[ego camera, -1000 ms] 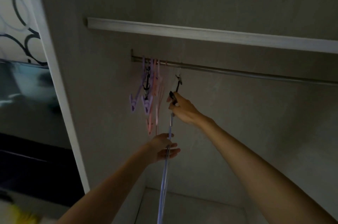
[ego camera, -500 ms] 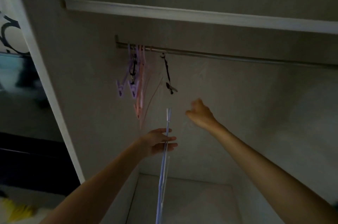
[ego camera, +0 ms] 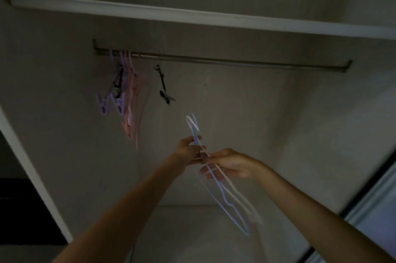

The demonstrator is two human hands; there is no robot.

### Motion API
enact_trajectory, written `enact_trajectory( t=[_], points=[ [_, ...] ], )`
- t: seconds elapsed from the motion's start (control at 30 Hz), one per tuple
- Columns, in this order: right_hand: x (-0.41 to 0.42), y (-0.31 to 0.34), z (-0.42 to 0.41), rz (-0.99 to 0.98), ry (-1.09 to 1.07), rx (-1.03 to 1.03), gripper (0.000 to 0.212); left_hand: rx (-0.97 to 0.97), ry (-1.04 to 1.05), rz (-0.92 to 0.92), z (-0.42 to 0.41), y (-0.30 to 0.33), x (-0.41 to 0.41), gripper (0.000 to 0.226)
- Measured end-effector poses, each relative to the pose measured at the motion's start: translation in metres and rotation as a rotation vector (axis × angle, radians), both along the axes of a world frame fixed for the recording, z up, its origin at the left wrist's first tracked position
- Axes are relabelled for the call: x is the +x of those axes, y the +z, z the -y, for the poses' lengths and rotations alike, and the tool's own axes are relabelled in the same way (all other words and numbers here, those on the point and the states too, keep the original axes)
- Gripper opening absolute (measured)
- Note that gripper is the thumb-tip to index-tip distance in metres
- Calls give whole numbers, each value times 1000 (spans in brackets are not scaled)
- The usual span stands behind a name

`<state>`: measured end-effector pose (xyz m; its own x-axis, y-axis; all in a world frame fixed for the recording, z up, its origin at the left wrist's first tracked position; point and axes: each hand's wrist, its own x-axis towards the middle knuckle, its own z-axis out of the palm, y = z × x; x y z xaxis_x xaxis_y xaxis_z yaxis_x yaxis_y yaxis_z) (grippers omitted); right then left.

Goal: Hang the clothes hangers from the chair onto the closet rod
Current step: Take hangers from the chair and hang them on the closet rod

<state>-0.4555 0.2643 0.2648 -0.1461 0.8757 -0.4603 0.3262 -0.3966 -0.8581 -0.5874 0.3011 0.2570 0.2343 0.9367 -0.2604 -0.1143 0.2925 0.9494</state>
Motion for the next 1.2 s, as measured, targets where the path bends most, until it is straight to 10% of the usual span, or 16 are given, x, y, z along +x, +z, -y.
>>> enact_trajectory(
  t=[0.27, 0.8, 1.2],
  points=[
    [64, -3, -8, 788, -14, 389, 47, -69, 120, -186, -10, -21, -24, 21],
    [82, 29, -12, 1062, 382, 672, 23, -201, -179, -79, -14, -1, -47, 8],
    [30, 20, -39, -65, 275, 159, 46, -295, -311, 62, -11, 6, -27, 26]
  ],
)
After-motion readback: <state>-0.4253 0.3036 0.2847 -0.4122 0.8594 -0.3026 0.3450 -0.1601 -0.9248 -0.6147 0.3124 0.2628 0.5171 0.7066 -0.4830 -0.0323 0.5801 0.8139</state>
